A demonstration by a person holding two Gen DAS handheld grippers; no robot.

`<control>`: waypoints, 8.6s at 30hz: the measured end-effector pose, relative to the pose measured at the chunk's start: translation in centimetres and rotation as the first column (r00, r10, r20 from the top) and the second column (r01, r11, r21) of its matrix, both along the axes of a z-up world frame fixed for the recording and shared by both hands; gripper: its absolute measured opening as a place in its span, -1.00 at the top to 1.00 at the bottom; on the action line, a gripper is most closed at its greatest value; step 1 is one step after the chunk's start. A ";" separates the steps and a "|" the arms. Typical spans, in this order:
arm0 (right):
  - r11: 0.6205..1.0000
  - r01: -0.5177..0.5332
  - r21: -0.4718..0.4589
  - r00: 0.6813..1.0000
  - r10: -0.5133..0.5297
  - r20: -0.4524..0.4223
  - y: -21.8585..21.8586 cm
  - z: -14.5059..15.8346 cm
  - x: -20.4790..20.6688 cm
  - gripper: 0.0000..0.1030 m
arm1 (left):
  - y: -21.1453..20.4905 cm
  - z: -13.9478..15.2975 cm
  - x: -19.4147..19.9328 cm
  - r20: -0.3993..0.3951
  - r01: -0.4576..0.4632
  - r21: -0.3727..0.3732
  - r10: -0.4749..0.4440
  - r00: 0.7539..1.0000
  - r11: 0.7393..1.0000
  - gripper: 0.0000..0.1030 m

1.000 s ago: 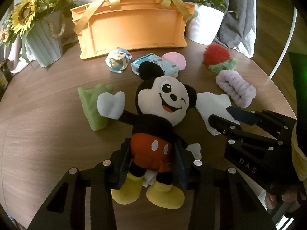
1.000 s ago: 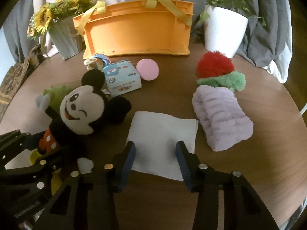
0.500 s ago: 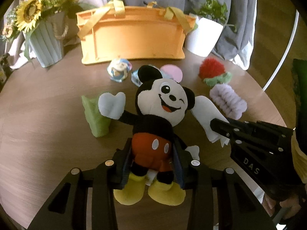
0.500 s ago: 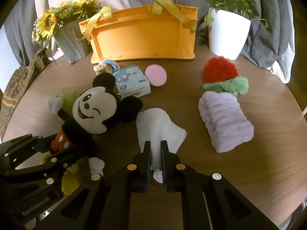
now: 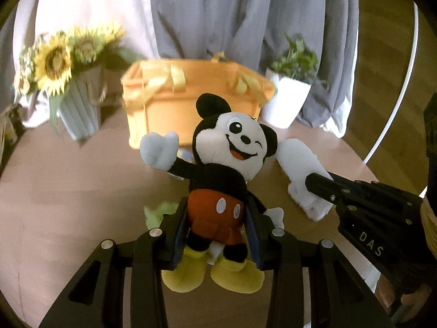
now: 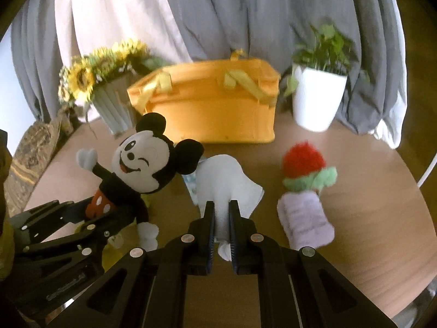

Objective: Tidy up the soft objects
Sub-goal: 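Lift and carry the Mickey plush and white cloth over the orange crate with both tools, then open the left tool to drop Mickey while the right tool releases the cloth into the crate, then withdraw both tools from the crate back toward the remaining items, then grasp the green plush with the left tool while the right tool grasps the lavender scrunchie, then lift and carry the green plush and lavender scrunchie over the orange crate with both tools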

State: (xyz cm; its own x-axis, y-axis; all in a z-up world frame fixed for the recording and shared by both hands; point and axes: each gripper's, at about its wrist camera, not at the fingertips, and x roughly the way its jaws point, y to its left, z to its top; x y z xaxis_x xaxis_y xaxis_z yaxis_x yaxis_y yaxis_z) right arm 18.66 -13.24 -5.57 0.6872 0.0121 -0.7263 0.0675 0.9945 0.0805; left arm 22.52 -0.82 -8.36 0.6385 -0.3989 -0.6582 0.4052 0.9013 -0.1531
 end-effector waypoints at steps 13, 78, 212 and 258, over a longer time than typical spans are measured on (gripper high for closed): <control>0.999 0.048 -0.021 0.991 -0.045 0.128 1.8 4.7 0.6 0.79 | 2.0 4.6 1.1 0.123 0.014 -0.025 -0.011 0.992 1.000 0.27; 0.999 -0.002 -0.054 0.989 0.010 0.150 -2.6 3.8 24.7 0.79 | -4.2 5.0 26.2 0.198 0.039 0.189 -0.077 0.977 0.981 0.25; 0.949 0.290 -0.127 0.953 -0.299 -0.057 -6.2 -6.0 2.3 -0.47 | -0.6 -7.8 3.1 -0.054 -0.337 0.214 0.355 0.933 0.917 -0.31; 0.973 0.222 -0.058 0.972 -0.225 -0.067 -5.5 -5.4 2.9 0.48 | -0.7 -5.9 3.4 -0.043 -0.313 0.169 0.324 0.945 0.935 0.30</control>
State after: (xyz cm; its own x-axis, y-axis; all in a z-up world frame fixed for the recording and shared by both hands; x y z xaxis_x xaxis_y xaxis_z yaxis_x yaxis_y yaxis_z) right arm 21.59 -18.74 -10.96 0.6136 -0.1733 -0.7703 0.2924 0.9561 0.0178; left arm 25.90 -1.56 -14.21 0.6653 -0.0694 -0.7433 0.0862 0.9962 -0.0158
